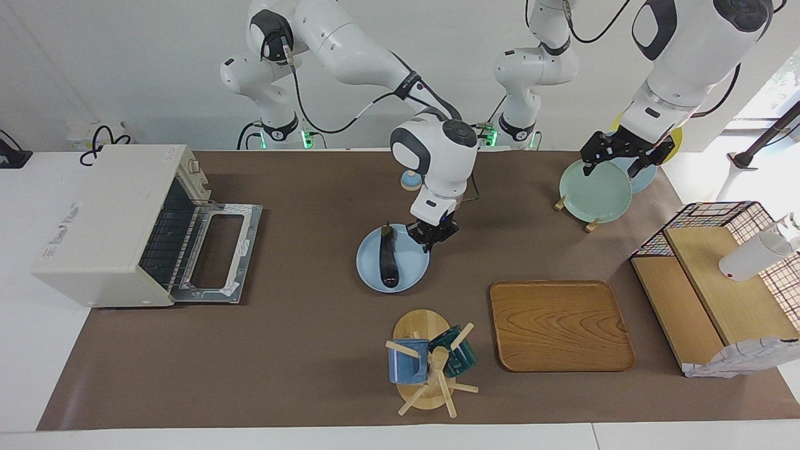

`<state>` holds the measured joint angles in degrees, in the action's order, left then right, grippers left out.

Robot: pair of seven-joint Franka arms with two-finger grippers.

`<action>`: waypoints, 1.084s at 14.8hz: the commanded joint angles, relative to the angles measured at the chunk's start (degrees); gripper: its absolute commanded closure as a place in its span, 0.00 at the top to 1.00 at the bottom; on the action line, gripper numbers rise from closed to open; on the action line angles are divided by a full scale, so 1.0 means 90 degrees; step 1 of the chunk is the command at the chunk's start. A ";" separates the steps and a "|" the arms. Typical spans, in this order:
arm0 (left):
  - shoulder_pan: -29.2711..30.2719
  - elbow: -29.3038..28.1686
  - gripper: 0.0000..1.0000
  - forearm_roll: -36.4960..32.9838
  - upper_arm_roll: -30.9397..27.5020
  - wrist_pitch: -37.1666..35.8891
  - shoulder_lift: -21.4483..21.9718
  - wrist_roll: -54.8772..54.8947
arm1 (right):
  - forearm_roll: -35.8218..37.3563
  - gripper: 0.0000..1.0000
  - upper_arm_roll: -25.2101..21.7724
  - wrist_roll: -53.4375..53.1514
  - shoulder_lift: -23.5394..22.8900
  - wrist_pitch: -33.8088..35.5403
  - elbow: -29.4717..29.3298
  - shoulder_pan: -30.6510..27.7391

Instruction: Put eggplant into oven

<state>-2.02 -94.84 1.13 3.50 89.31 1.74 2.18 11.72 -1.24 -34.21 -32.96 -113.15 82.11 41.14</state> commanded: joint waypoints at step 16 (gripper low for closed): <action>-0.0010 0.0078 1.00 -0.0107 -0.0067 -0.0158 0.0110 0.0041 | 0.0797 0.00 0.0050 0.4432 0.3926 -0.0591 0.4832 -0.3973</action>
<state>-1.97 -94.04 1.13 3.23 88.66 2.08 2.18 17.76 -1.71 1.24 1.35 -116.82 124.62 9.20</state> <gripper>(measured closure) 0.000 0.974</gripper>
